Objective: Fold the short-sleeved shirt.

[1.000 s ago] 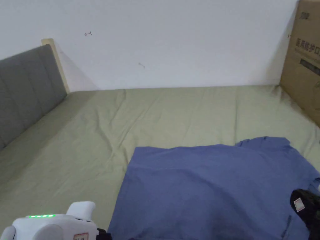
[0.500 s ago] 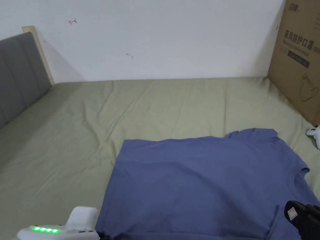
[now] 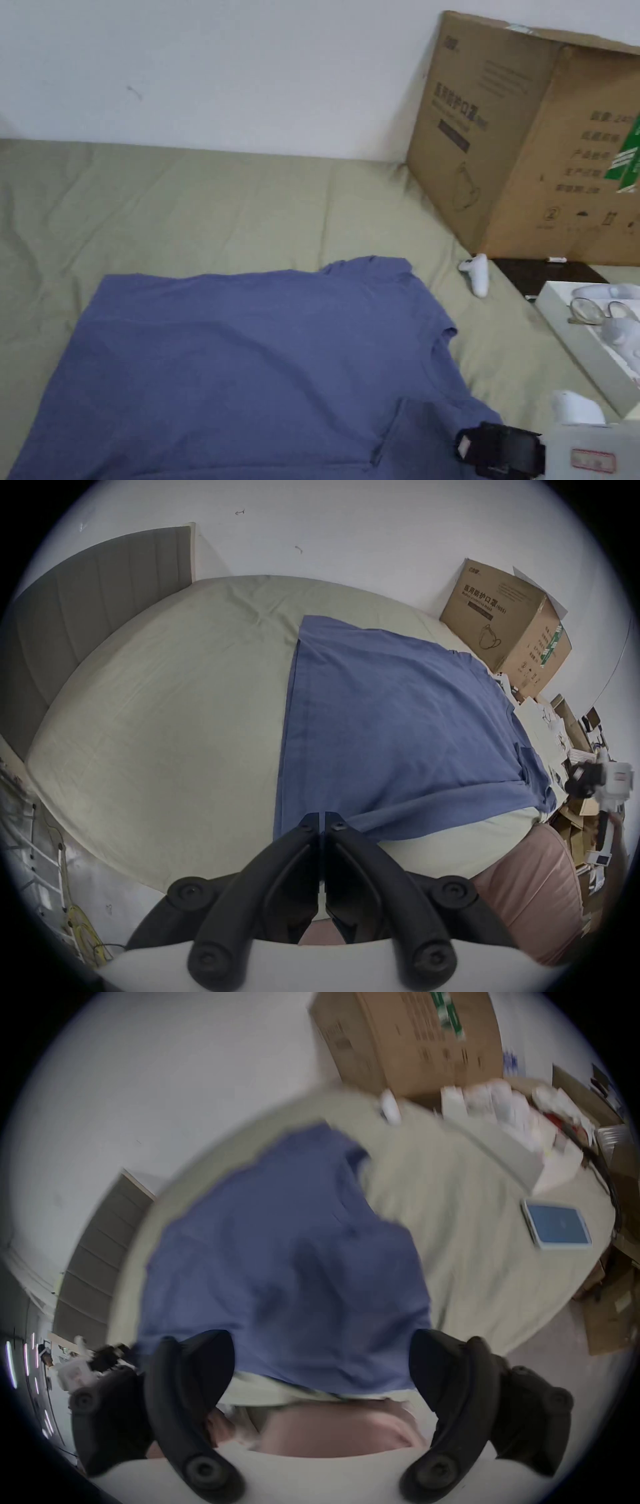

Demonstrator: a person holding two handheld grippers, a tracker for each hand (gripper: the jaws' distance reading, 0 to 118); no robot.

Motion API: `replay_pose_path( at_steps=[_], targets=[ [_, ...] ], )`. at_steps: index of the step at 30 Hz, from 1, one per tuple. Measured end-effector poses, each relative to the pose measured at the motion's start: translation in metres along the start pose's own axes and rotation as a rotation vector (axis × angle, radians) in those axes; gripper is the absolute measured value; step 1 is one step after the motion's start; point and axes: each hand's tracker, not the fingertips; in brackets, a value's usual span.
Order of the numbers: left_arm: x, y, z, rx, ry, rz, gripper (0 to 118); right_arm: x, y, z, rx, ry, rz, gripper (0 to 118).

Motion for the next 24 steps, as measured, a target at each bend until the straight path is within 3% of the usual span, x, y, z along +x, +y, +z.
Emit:
replay_pose_path(
  at_steps=[6,9,12,14,16,17,20,24],
  targets=[
    [0.02,0.0,0.0,-0.024,0.007,-0.074,0,0.025,-0.006,-0.054,-0.172,-0.22,0.098,105],
    [0.021,0.001,-0.005,-0.056,0.003,-0.073,0,0.026,-0.012,-0.062,-0.187,-0.216,0.115,96],
    [0.014,0.003,-0.008,-0.074,0.004,-0.045,0,0.011,-0.017,-0.049,-0.129,-0.264,0.229,55],
    [0.012,0.002,-0.004,-0.053,-0.006,-0.036,0,0.008,-0.019,-0.042,-0.124,-0.24,0.237,7],
    [0.014,0.001,0.002,-0.023,0.012,-0.033,0,0.001,-0.021,-0.032,-0.102,-0.127,0.198,7],
    [0.014,0.001,0.003,-0.02,0.014,-0.031,0,-0.002,-0.022,-0.032,-0.107,-0.169,0.212,7],
    [0.012,0.001,0.009,0.0,0.022,-0.024,0,-0.007,-0.023,-0.026,-0.087,-0.152,0.245,7],
    [0.009,0.008,0.027,0.075,0.004,-0.021,0,-0.001,-0.019,-0.006,-0.017,-0.072,0.14,7]
  ],
)
